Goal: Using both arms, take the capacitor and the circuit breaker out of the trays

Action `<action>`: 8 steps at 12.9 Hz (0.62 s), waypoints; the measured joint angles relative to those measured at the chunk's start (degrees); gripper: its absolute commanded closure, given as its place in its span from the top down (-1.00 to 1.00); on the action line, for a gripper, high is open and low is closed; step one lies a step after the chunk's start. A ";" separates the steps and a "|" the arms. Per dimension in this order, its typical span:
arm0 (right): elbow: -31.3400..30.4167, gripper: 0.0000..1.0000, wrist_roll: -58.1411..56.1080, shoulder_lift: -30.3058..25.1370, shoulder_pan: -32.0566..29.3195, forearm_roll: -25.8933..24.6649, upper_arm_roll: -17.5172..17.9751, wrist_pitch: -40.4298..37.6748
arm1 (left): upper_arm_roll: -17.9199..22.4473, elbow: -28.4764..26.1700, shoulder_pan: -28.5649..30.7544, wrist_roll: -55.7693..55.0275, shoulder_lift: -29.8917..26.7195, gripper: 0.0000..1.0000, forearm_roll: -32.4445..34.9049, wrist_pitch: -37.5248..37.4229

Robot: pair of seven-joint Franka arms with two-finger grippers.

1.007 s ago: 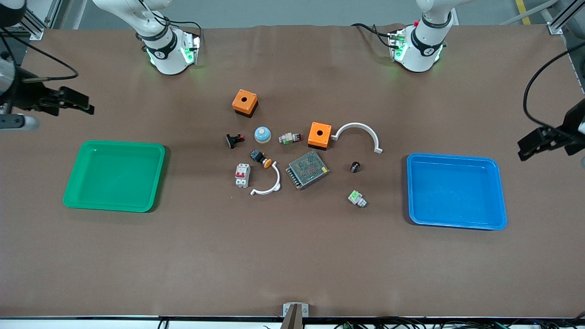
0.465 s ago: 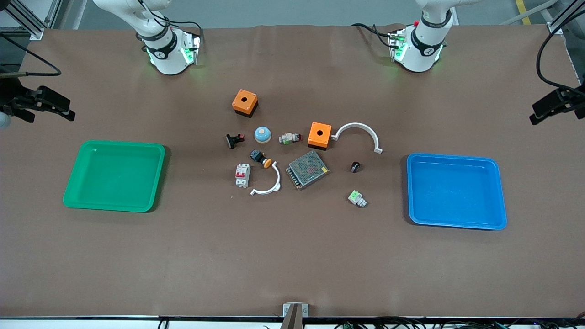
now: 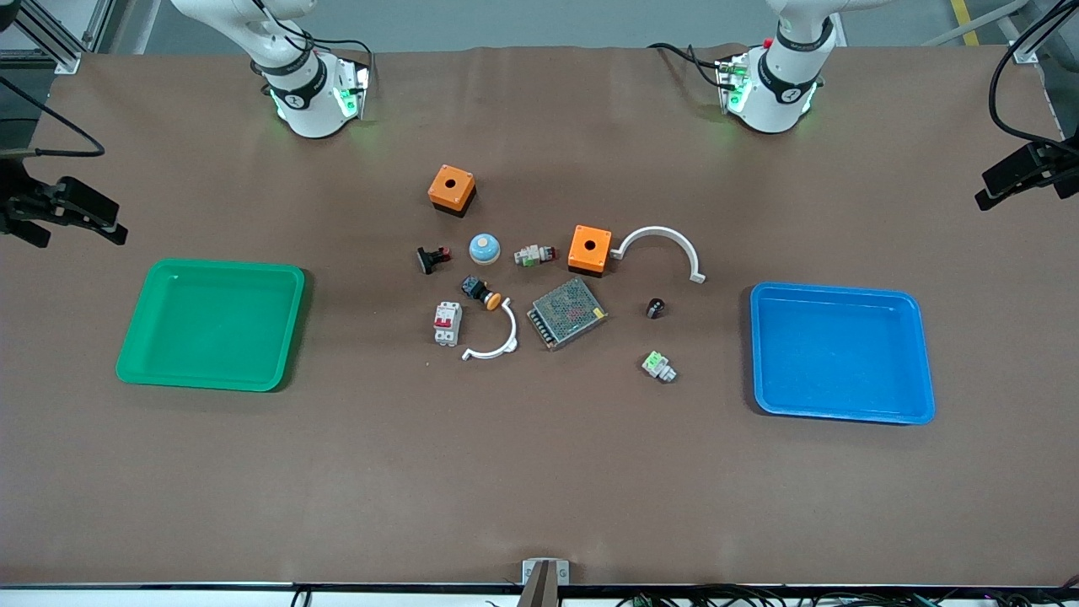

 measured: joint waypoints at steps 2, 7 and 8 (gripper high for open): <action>0.38 1.00 0.00 0.00 0.00 0.00 0.00 -0.01 | 0.54 -0.47 -0.32 0.00 -0.66 1.00 -0.43 0.00; 2.66 1.00 0.00 0.00 -0.04 0.00 -0.09 -0.20 | 0.13 -4.31 -2.40 -0.69 -3.35 1.00 -0.50 0.03; 2.82 1.00 0.00 0.00 -0.05 0.00 -0.11 -0.22 | -0.54 -4.53 -2.77 -0.95 -3.53 1.00 -0.51 0.03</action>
